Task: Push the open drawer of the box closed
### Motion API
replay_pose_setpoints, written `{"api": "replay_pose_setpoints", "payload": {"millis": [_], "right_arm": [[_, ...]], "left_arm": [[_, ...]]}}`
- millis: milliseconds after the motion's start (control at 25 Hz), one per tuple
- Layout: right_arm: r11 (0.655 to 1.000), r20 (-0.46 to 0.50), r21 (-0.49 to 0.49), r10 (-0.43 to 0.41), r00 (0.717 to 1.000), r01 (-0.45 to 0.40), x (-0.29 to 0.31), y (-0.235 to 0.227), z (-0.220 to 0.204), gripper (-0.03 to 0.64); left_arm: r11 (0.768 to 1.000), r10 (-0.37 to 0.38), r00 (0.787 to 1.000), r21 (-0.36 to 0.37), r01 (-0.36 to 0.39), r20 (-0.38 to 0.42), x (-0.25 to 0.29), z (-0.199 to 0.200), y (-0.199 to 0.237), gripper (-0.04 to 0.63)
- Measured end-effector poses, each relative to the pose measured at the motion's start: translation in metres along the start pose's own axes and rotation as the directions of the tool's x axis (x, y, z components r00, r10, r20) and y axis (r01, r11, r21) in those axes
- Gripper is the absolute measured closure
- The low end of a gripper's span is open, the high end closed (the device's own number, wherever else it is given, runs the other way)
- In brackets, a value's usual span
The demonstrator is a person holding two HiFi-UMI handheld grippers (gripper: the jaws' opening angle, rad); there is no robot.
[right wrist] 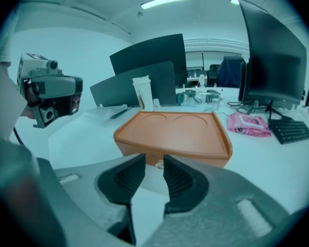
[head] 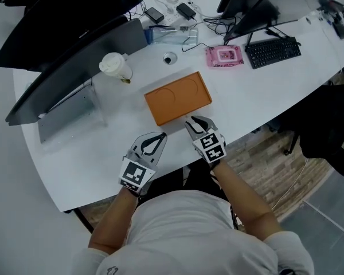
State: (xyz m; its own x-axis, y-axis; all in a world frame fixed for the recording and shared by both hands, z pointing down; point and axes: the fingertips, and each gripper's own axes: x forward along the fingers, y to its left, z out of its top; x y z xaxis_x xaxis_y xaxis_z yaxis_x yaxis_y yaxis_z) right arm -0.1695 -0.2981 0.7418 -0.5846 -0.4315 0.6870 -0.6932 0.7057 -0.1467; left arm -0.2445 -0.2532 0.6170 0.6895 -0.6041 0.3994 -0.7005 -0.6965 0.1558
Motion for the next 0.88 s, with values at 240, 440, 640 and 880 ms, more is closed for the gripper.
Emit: {"api": "replay_pose_setpoints", "payload": {"millis": [240, 440, 640, 880], "right_arm": [[0.998, 0.122, -0.061, -0.013, 0.992, 0.021, -0.068, 0.021, 0.058, 0.505], [0.992, 0.232, -0.108, -0.035, 0.972, 0.061, -0.133, 0.035, 0.109, 0.514], [0.981, 0.353, -0.170, -0.025, 0.935, 0.090, -0.189, 0.057, 0.158, 0.602], [0.972, 0.469, -0.183, -0.048, 0.882, 0.150, -0.243, 0.062, 0.203, 0.612]], "left_arm": [[0.998, 0.014, 0.996, 0.061, -0.019, 0.085, -0.026, 0.052, -0.011, 0.595], [0.997, 0.013, 0.990, 0.069, -0.022, 0.137, -0.045, 0.102, -0.028, 0.595], [0.998, -0.025, 0.980, 0.054, 0.015, 0.197, -0.061, 0.157, -0.049, 0.595], [0.995, -0.042, 0.958, 0.099, 0.014, 0.283, -0.079, 0.212, -0.065, 0.595]]}}
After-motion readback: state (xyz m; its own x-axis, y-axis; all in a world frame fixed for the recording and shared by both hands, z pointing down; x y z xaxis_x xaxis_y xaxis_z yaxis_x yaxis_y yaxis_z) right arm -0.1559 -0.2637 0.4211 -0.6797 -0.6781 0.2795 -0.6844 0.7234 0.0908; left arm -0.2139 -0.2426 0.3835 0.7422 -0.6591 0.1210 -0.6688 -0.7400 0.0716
